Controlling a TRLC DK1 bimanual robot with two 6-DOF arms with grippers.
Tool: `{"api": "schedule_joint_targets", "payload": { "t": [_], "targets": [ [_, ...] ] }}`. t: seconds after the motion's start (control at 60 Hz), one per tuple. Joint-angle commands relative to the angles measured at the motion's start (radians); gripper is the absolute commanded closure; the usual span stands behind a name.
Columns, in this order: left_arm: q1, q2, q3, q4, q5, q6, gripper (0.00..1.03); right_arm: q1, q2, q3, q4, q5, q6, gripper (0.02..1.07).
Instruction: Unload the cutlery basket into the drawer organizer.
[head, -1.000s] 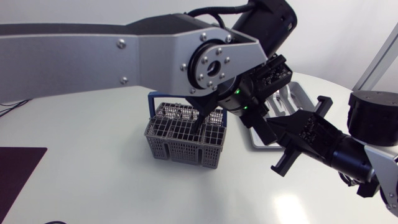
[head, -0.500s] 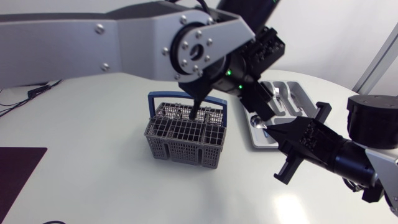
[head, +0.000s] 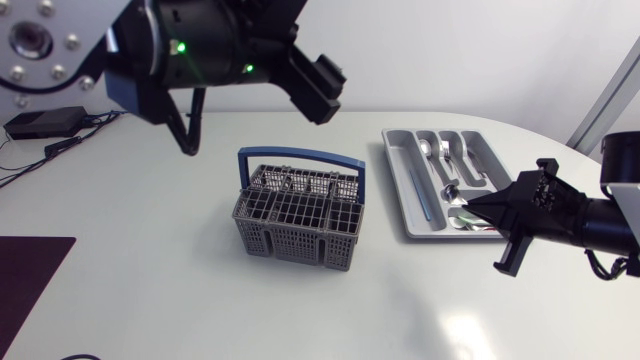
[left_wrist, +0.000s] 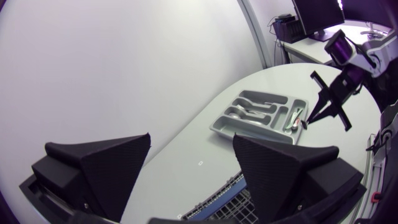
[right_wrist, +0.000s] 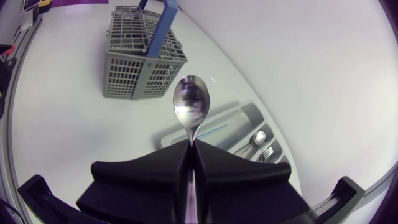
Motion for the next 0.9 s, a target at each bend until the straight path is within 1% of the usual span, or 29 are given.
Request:
{"api": "schedule_joint_targets", "payload": {
  "t": [0.0, 0.083, 0.15, 0.183, 0.333, 0.567, 0.667, 0.75, 0.767, 0.783, 0.817, 0.833, 0.85, 0.883],
  "targets": [
    [0.036, -0.044, -0.087, 0.017, -0.009, 0.037, 0.05, -0.059, 0.115, 0.09, -0.045, -0.03, -0.144, 1.01],
    [0.064, -0.078, -0.149, 0.02, -0.009, 0.054, 0.05, -0.106, 0.241, 0.195, -0.134, -0.045, -0.254, 1.01],
    [0.09, -0.103, -0.193, 0.025, -0.006, 0.061, 0.05, -0.143, 0.344, 0.273, -0.146, -0.042, -0.299, 1.01],
    [0.11, -0.121, -0.227, 0.028, -0.002, 0.067, 0.05, -0.163, 0.419, 0.334, -0.197, -0.038, -0.357, 1.01],
    [0.171, -0.17, -0.307, 0.042, 0.01, 0.087, 0.05, -0.189, 0.588, 0.435, -0.229, 0.019, -0.454, 1.01],
    [0.275, -0.215, -0.42, 0.082, 0.08, 0.089, 0.05, -0.218, 0.781, 0.518, -0.229, 0.113, -0.541, 1.01],
    [0.308, -0.222, -0.459, 0.106, 0.101, 0.087, 0.05, -0.221, 0.81, 0.517, -0.22, 0.137, -0.553, 1.01],
    [0.326, -0.224, -0.48, 0.123, 0.112, 0.087, 0.05, -0.217, 0.816, 0.491, -0.18, 0.163, -0.557, 1.01],
    [0.329, -0.224, -0.483, 0.124, 0.113, 0.087, 0.05, -0.217, 0.818, 0.488, -0.169, 0.166, -0.555, 0.99],
    [0.332, -0.224, -0.486, 0.128, 0.115, 0.087, 0.05, -0.215, 0.818, 0.483, -0.16, 0.171, -0.553, 0.94],
    [0.338, -0.225, -0.491, 0.131, 0.121, 0.087, 0.05, -0.214, 0.816, 0.475, -0.139, 0.179, -0.546, 0.81],
    [0.34, -0.227, -0.496, 0.132, 0.122, 0.086, 0.05, -0.212, 0.815, 0.469, -0.126, 0.182, -0.541, 0.72],
    [0.344, -0.227, -0.497, 0.134, 0.124, 0.087, 0.05, -0.212, 0.811, 0.465, -0.117, 0.182, -0.535, 0.65],
    [0.354, -0.228, -0.503, 0.137, 0.13, 0.086, 0.05, -0.212, 0.804, 0.461, -0.109, 0.182, -0.526, 0.54]
  ]
}}
